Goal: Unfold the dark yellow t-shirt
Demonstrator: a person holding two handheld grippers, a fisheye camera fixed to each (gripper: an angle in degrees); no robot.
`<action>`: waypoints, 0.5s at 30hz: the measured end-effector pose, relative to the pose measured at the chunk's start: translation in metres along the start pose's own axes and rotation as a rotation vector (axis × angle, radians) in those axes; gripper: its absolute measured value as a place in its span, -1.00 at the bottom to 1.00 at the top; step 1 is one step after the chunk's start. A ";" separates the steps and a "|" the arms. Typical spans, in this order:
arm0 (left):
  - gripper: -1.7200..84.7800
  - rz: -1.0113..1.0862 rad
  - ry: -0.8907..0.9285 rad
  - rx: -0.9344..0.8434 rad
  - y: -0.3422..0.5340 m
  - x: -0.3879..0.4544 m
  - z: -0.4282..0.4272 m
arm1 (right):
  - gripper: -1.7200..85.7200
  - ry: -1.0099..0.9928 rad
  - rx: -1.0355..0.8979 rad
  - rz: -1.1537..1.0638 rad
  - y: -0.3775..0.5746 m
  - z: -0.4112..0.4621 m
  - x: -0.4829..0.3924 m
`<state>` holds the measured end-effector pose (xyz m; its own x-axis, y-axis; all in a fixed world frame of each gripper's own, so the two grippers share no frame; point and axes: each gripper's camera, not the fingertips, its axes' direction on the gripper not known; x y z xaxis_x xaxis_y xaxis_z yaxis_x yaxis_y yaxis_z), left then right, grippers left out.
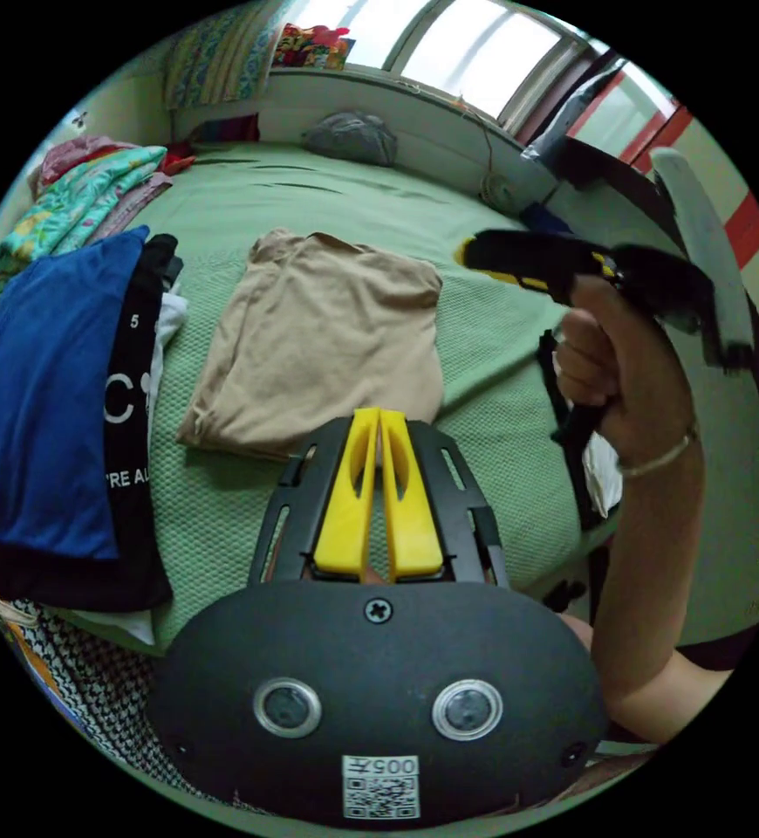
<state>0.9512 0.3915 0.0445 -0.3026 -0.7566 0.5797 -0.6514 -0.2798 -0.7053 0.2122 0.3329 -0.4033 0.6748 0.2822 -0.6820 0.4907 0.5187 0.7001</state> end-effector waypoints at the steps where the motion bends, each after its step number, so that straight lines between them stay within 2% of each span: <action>1: -0.98 -0.018 0.001 0.006 0.000 0.001 0.000 | -0.81 0.014 -0.022 -0.004 0.012 0.001 0.001; 8: -0.98 -0.025 -0.070 0.018 -0.002 0.016 0.006 | -0.78 -0.142 -0.206 -0.008 0.103 0.029 0.018; 11: -0.98 -0.050 -0.084 -0.011 -0.004 0.022 0.017 | -0.77 -0.140 -0.158 -0.064 0.125 0.025 0.017; 13: -0.98 -0.039 -0.021 -0.033 -0.008 0.031 0.024 | -0.76 -0.172 -0.070 -0.035 0.137 0.024 0.021; 15: -0.98 -0.017 -0.017 -0.012 -0.012 0.040 0.025 | -0.74 -0.185 -0.077 -0.072 0.142 0.033 0.018</action>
<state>0.9643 0.3496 0.0658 -0.2796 -0.7613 0.5850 -0.6650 -0.2859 -0.6900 0.3124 0.3852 -0.3094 0.7328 0.0930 -0.6740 0.5022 0.5944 0.6281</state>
